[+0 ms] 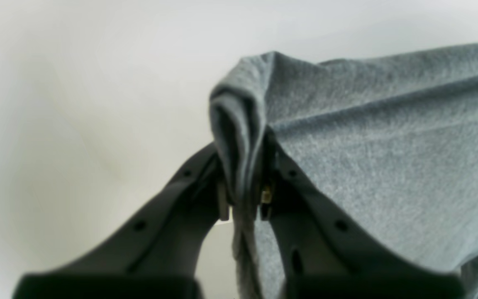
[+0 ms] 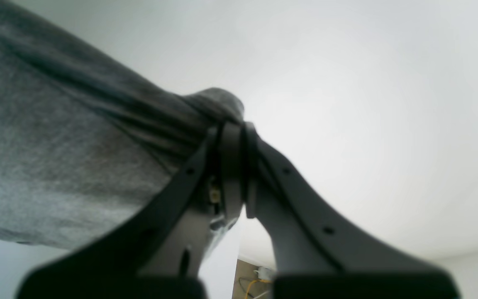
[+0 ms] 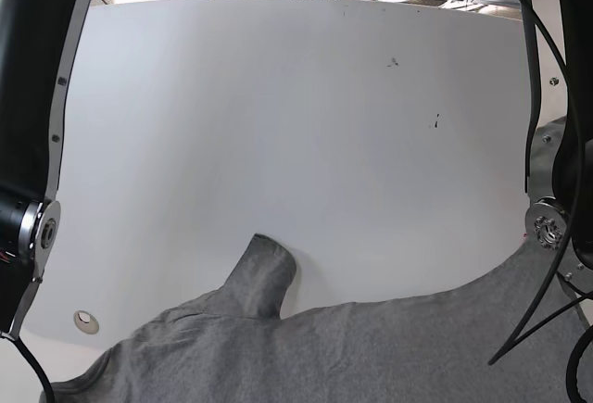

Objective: Fold the T-shirt properly
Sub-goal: 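Hold the shirt up with both grippers, letting it hang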

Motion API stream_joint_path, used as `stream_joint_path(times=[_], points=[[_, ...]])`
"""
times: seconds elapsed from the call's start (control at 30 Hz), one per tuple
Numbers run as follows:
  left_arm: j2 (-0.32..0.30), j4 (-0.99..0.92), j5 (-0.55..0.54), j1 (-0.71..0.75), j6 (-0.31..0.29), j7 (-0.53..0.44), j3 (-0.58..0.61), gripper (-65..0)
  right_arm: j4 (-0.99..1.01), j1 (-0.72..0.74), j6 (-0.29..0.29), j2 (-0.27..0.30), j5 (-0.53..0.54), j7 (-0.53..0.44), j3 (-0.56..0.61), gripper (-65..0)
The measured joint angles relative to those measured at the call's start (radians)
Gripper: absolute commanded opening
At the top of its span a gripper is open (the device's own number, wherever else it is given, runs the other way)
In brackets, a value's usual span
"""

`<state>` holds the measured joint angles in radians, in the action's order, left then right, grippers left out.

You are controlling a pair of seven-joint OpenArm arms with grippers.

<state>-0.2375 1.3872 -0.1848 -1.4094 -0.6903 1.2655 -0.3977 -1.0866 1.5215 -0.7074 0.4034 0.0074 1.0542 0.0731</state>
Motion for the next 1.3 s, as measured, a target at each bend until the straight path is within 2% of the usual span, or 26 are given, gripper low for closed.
stream_joint_path(times=[0.67, 0.77, 0.93, 1.07, 1.17, 1.3], points=[[-0.01, 0.022, -0.006, 0.02, -0.004, 0.005, -0.002, -65.0, -0.001, 0.0, 0.0, 0.002, 0.002, 0.002, 0.0, -65.0], [-0.01, 0.056, -0.034, 0.058, -0.006, 0.026, -0.002, -65.0, -0.044, -0.022, 0.0, 0.011, 0.017, 0.032, -0.026, -65.0], [-0.01, 0.139, -0.121, 0.184, 0.002, 0.087, -0.002, -65.0, -0.211, -0.155, -0.002, 0.04, 0.022, 0.093, -0.101, -65.0], [-0.002, 0.233, -0.17, 0.303, -0.001, 0.135, -0.001, -65.0, -0.36, -0.311, 0.001, 0.045, 0.021, 0.193, -0.134, -65.0], [-0.002, 0.31, -0.192, 0.392, -0.001, 0.141, -0.001, -65.0, -0.481, -0.447, 0.001, 0.045, 0.024, 0.241, -0.18, -65.0], [-0.008, 0.433, -0.208, 0.539, 0.0, 0.135, -0.005, -65.0, -0.636, -0.63, 0.002, 0.046, 0.023, 0.249, -0.235, -65.0]])
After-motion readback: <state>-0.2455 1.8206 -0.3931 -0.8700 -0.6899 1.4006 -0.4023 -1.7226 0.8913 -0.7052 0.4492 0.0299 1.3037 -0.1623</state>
